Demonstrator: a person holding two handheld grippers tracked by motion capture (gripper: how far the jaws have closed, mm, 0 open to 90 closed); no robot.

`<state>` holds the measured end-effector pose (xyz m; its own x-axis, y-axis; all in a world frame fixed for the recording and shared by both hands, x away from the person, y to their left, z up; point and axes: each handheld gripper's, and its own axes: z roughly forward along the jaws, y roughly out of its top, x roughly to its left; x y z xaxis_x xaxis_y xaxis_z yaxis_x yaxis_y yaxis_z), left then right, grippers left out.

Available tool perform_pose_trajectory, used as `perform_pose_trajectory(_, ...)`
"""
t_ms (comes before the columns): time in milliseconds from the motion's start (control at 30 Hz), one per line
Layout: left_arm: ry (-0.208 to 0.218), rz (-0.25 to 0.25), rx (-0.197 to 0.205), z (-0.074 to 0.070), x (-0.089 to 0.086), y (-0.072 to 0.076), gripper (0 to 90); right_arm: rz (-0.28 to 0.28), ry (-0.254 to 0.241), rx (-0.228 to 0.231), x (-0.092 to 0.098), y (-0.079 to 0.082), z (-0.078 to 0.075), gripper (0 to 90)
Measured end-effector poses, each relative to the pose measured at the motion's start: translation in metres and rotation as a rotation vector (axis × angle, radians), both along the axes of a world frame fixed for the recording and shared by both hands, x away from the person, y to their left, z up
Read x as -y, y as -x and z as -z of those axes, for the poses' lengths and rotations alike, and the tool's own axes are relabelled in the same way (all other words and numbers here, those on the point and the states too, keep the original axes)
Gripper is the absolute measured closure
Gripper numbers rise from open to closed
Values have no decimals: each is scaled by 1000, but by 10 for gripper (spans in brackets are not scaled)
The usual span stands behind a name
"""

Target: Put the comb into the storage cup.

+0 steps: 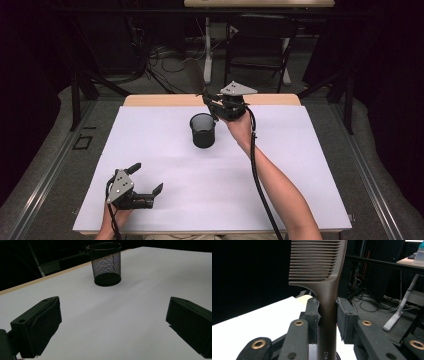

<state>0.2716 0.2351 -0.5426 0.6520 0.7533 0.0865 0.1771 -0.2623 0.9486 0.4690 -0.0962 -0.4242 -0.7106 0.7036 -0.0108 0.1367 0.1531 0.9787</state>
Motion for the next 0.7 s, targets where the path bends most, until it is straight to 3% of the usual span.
perform_pose_trajectory(700, -1, 0, 0, 0, 0, 0, 1, -8, -18, 7, -8, -5, 4, 728)
